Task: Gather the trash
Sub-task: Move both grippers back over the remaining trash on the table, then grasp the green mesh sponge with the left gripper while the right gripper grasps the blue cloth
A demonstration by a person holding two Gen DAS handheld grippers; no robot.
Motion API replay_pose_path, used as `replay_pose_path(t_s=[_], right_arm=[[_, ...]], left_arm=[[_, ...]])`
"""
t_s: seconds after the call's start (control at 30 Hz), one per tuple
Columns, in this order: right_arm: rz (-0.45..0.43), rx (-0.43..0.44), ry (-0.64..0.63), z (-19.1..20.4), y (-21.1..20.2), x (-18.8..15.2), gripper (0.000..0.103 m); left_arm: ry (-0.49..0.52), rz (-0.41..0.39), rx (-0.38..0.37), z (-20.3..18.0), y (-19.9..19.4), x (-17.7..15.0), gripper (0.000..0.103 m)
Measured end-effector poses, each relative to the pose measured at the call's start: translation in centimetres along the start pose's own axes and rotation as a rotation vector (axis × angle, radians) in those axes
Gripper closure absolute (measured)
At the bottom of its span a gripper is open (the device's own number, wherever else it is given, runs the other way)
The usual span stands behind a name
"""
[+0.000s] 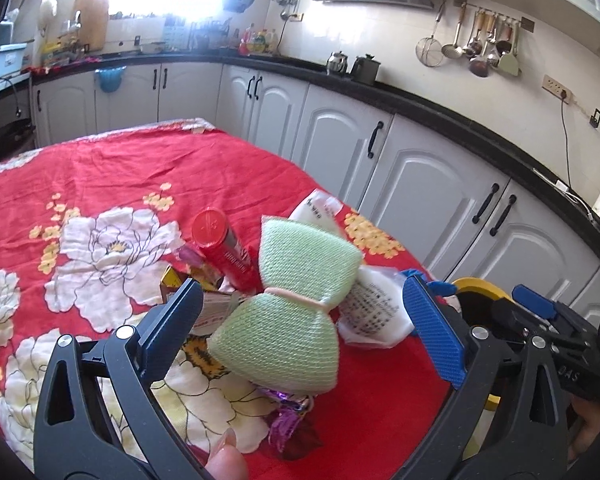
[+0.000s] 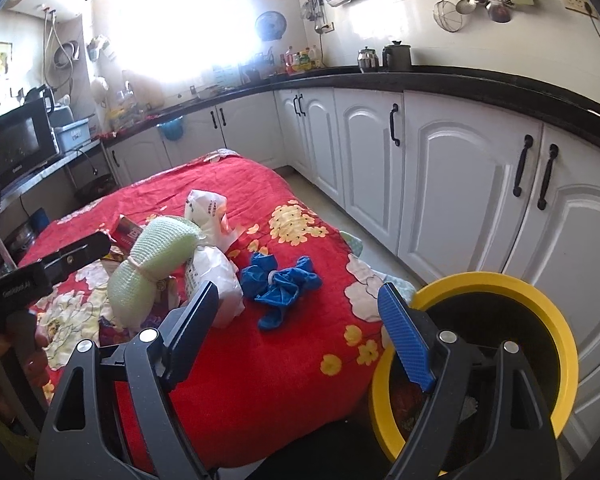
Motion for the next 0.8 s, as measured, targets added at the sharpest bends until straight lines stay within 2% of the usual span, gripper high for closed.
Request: replay_pose_path(t_s=[0.1, 0.27, 0.57, 0.7, 0.73, 0.8], right_arm=[[0.02, -0.008, 0.012, -0.7, 1.5, 0.2, 0.024], [0.073, -0.013, 0.033, -2.1, 3.9, -0.1, 0.032], [0.128, 0.037, 0.104, -3.5, 7.0, -0.2, 0.047], [0.158, 0.076, 0.113, -3.4, 8.2, -0.4, 0.067], [0.163, 0.086, 0.113, -3.3, 8.3, -0.5, 0.076], [0.165, 0.101, 0.105, -3.1, 8.3, -0.5, 0.086]], left_arm=[[0.011, 0.016, 0.0, -0.1, 0.8, -0.3, 0.011], [0.053, 0.038, -0.003, -1.0, 1.9, -0.7, 0.011], [0.11, 0.082, 0.022, -2.0, 3.9, -1.1, 0.011], [0.122, 0.103, 0.042, -2.1, 4.5, -1.5, 0.016], [0.123, 0.106, 0.043, -2.1, 4.6, -1.5, 0.019], [0.124, 0.121, 0.045, -2.0, 4.9, -1.7, 0.026]])
Point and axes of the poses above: each gripper's, at about its wrist camera, not at the fingertips, and y roughly the way its jaws point, z to its left, x to its top, the point moved 5 cm from there along y, roughly the way its jaws point, and after that the axes turned 14 degrees about x, right-handed, at the moved point
